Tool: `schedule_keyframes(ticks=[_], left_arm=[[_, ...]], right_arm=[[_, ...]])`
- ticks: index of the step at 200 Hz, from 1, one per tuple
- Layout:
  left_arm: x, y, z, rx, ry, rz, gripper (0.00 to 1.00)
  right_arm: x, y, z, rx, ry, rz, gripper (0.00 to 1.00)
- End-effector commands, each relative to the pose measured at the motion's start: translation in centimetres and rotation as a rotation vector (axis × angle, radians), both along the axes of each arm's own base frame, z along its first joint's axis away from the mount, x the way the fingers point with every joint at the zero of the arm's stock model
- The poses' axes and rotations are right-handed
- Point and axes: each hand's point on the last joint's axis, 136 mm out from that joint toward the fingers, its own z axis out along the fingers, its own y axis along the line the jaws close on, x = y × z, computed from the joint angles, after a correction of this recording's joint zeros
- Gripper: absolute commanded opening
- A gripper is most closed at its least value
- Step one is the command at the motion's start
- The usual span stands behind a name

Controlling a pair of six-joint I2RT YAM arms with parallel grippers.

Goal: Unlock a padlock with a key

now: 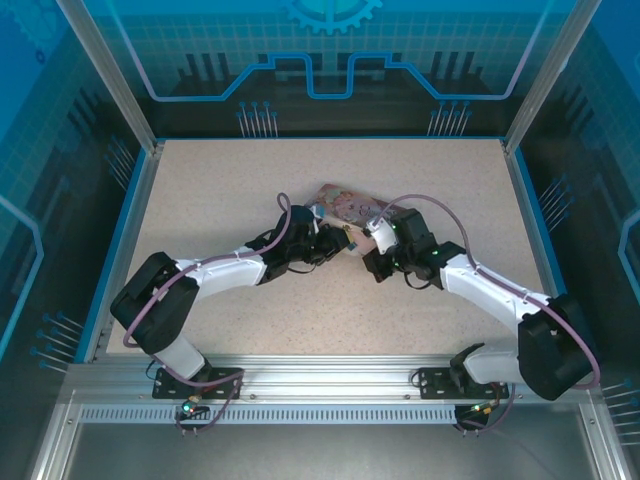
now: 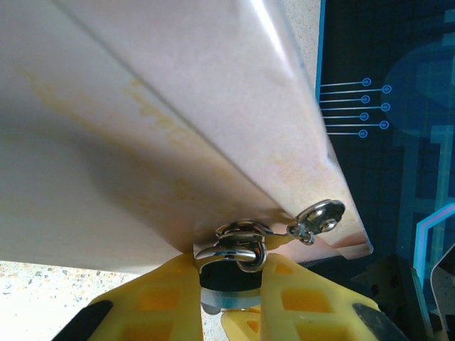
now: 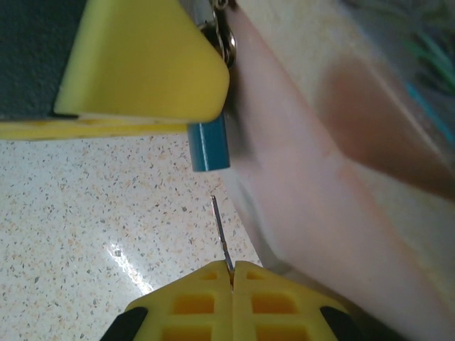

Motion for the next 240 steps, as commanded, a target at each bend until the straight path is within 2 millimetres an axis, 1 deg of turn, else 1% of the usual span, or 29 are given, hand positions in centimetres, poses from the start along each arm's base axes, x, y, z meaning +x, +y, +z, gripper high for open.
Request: schedule_keyframes(ticks=[1, 61, 126, 173, 219, 240], left_arm=[[0.1, -0.7, 4.1, -0.077, -0.083, -0.01, 0.07], [-0.1, -0.8, 4.1, -0.082, -0.081, -0.015, 0.06], [0.0, -0.7, 3.8, -0.077, -0.078, -0.008, 0.05], [-0.1, -0.7, 3.7, -0.076, -0.075, -0.007, 0.05], [-0.1, -0.8, 3.8, -0.078, -0.078, -0.008, 0.05], [-0.1, -0.9, 3.9, -0.084, -0.079, -0.009, 0.04]], right_arm=[[1.0, 0.9, 1.3, 0.011, -0.057, 0.021, 0.0], [1.8, 1.3, 2.0, 0.033, -0.083, 0.011, 0.0], [1.7, 1.5, 2.6, 0.069, -0.114, 0.011, 0.0], [1.5, 1.2, 2.8, 0.072, -0.132, 0.005, 0.0], [1.4, 1.1, 2.8, 0.082, -0.136, 0.001, 0.0], [1.5, 1.4, 2.3, 0.078, -0.118, 0.003, 0.0]])
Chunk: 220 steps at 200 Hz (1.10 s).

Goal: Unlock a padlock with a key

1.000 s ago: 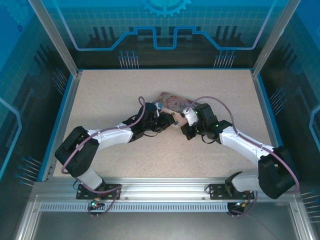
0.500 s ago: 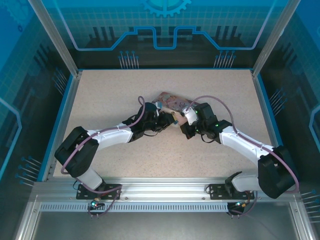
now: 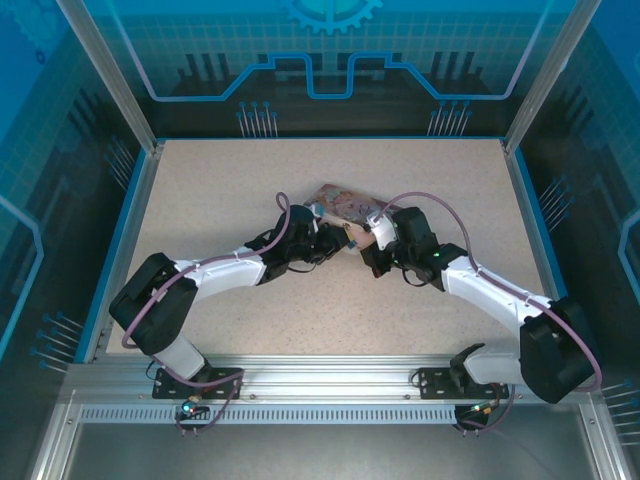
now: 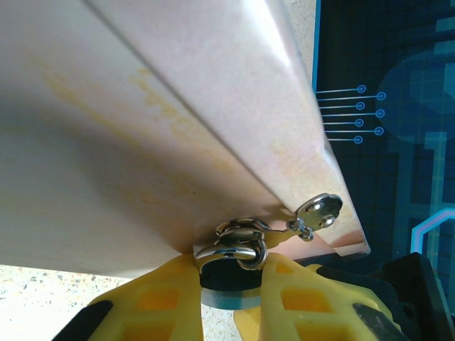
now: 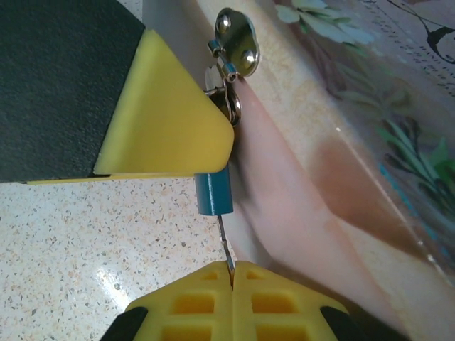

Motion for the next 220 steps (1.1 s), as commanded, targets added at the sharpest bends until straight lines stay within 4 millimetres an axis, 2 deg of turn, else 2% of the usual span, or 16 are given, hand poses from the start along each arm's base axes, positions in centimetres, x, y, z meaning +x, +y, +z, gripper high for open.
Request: schedule_keyframes(ticks=[1, 33, 58, 141, 197, 220], left_arm=[[-0.4, -1.0, 3.5, -0.077, -0.07, -0.028, 0.04], [-0.3, -1.1, 4.3, -0.093, -0.082, -0.026, 0.04], [-0.5, -1.4, 4.8, -0.11, -0.083, -0.032, 0.04], [-0.7, -1.8, 5.3, -0.137, -0.082, -0.035, 0.03], [-0.6, -1.7, 5.3, -0.138, -0.088, -0.028, 0.03], [-0.5, -1.8, 5.3, -0.141, -0.09, -0.028, 0.02]], right_arm=[[0.4, 0.8, 0.7, 0.029, -0.03, 0.01, 0.0], [0.7, 0.9, -0.3, 0.025, -0.019, -0.004, 0.0], [1.1, 1.2, -0.2, 0.057, -0.035, -0.014, 0.0], [2.6, 2.0, 2.1, 0.253, -0.144, -0.009, 0.0], [2.4, 1.4, 2.3, 0.395, -0.074, -0.037, 0.0], [2.1, 1.9, 2.4, 0.479, -0.006, -0.032, 0.0]])
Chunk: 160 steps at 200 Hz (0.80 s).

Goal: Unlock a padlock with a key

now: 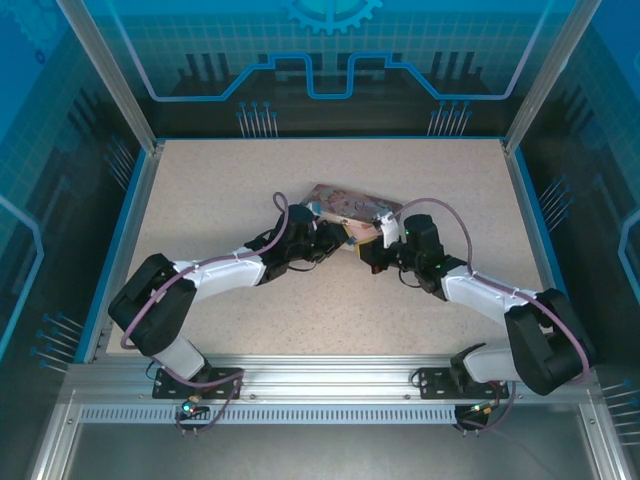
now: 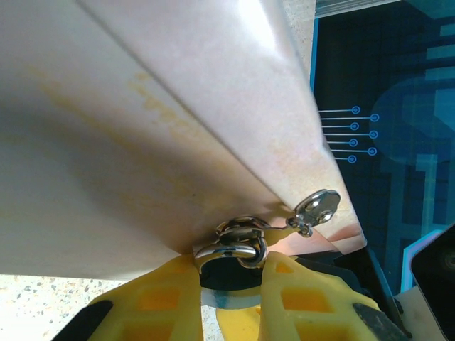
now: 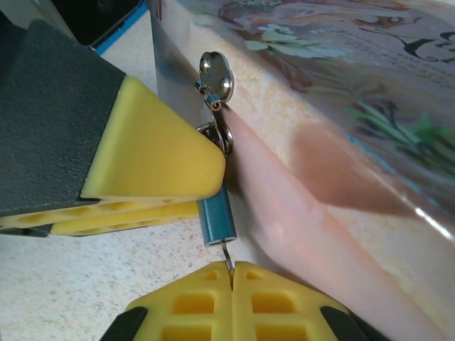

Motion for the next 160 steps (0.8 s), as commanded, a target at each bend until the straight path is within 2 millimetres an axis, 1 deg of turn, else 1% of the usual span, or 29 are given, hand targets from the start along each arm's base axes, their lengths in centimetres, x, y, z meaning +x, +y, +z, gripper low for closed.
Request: schedule_keyframes(ticks=[1, 19, 28, 64, 89, 114, 124, 134, 140, 160], left_arm=[[-1.1, -2.1, 4.8, -0.12, -0.095, -0.086, 0.03], [-1.1, -2.2, 4.8, -0.124, -0.095, -0.086, 0.03], [-1.1, -2.1, 4.7, -0.124, -0.093, -0.083, 0.02], [-1.1, -2.1, 4.6, -0.127, -0.094, -0.079, 0.02], [-1.1, -2.1, 4.5, -0.132, -0.093, -0.079, 0.02], [-1.0, -2.2, 4.4, -0.137, -0.092, -0.08, 0.03], [-0.9, -2.2, 4.3, -0.137, -0.094, -0.076, 0.06], [-0.9, -2.2, 4.2, -0.136, -0.093, -0.073, 0.14], [-0.8, -2.2, 4.1, -0.134, -0.092, -0.071, 0.16], [-0.6, -2.1, 3.9, -0.128, -0.091, -0.063, 0.29]], right_arm=[[0.6, 0.9, 2.3, 0.156, 0.004, 0.011, 0.0], [0.5, 1.3, 2.1, 0.212, 0.071, 0.014, 0.0], [0.3, 1.6, 2.4, 0.249, 0.092, 0.023, 0.0], [0.4, 1.3, 2.9, 0.346, 0.163, -0.023, 0.0], [0.7, 1.2, 3.9, 0.413, 0.183, -0.037, 0.0], [0.9, 1.4, 4.2, 0.429, 0.21, -0.036, 0.0], [0.8, 1.4, 3.9, 0.4, 0.208, -0.038, 0.0], [0.6, 1.4, 3.4, 0.358, 0.212, -0.038, 0.0], [0.5, 1.3, 3.1, 0.336, 0.214, -0.037, 0.0], [0.1, 1.2, 2.0, 0.309, 0.234, -0.042, 0.0]])
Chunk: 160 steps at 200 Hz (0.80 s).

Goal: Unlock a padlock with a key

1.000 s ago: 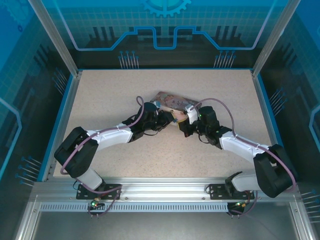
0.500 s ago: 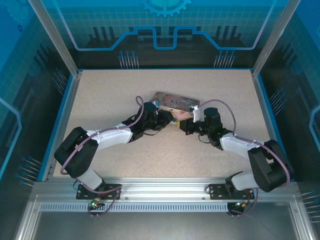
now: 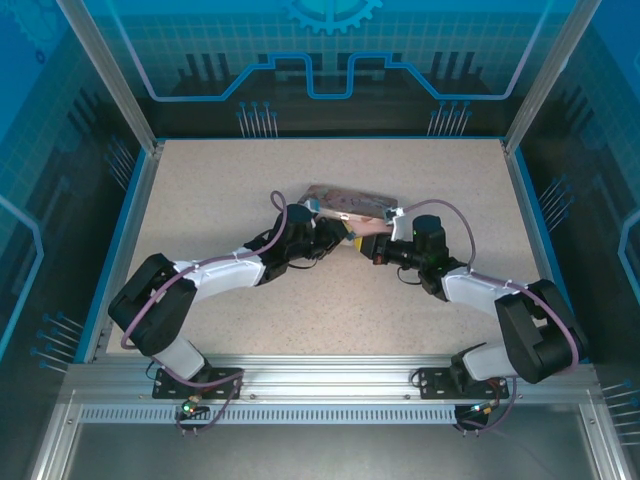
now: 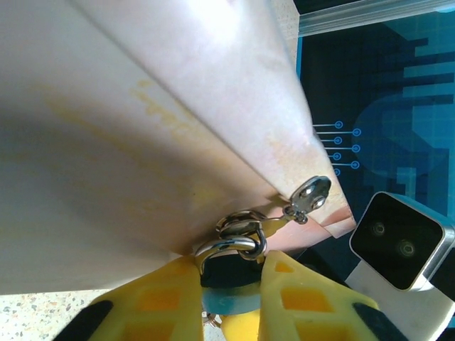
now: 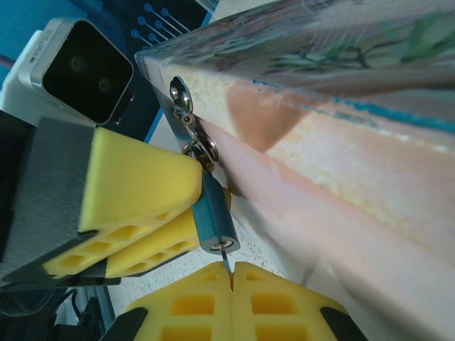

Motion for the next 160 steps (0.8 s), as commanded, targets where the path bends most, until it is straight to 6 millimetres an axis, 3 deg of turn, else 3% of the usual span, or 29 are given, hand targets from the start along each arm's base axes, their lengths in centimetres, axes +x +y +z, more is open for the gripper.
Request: schedule_keyframes(ticks=[1, 43, 126, 160], left_arm=[[-1.3, -2.3, 3.2, -0.092, -0.072, -0.099, 0.3], [-1.1, -2.1, 1.9, -0.068, -0.048, -0.079, 0.49], [-1.1, -1.5, -0.4, -0.038, 0.003, -0.047, 0.61], [-1.4, -0.9, -2.0, -0.016, 0.044, -0.025, 0.68]], right_arm=[[-0.4, 0.9, 1.0, 0.003, -0.016, 0.045, 0.0], [-0.7, 0.5, -1.2, -0.025, 0.042, 0.027, 0.0], [-0.8, 0.0, -2.9, -0.013, 0.14, -0.031, 0.0], [-1.4, -0.5, -4.6, -0.053, 0.221, -0.046, 0.0]])
